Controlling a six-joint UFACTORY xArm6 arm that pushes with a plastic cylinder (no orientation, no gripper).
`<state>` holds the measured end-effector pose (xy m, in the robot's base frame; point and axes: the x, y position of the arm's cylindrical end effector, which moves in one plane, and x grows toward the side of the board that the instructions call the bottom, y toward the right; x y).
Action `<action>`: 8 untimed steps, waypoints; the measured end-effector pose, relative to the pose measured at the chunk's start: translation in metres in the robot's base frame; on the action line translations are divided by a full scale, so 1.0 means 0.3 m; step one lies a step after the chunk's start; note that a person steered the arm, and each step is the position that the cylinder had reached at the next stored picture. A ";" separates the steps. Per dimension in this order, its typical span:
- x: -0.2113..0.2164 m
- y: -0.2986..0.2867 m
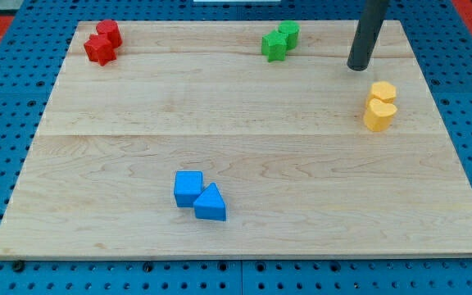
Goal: Slightly move the green circle at the top left of the green star
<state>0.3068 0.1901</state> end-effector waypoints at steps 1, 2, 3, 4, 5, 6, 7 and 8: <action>0.040 0.019; 0.050 0.020; 0.056 0.022; 0.056 0.012; -0.025 -0.056; -0.141 -0.110; -0.304 -0.157; -0.348 -0.334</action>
<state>0.2024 0.0899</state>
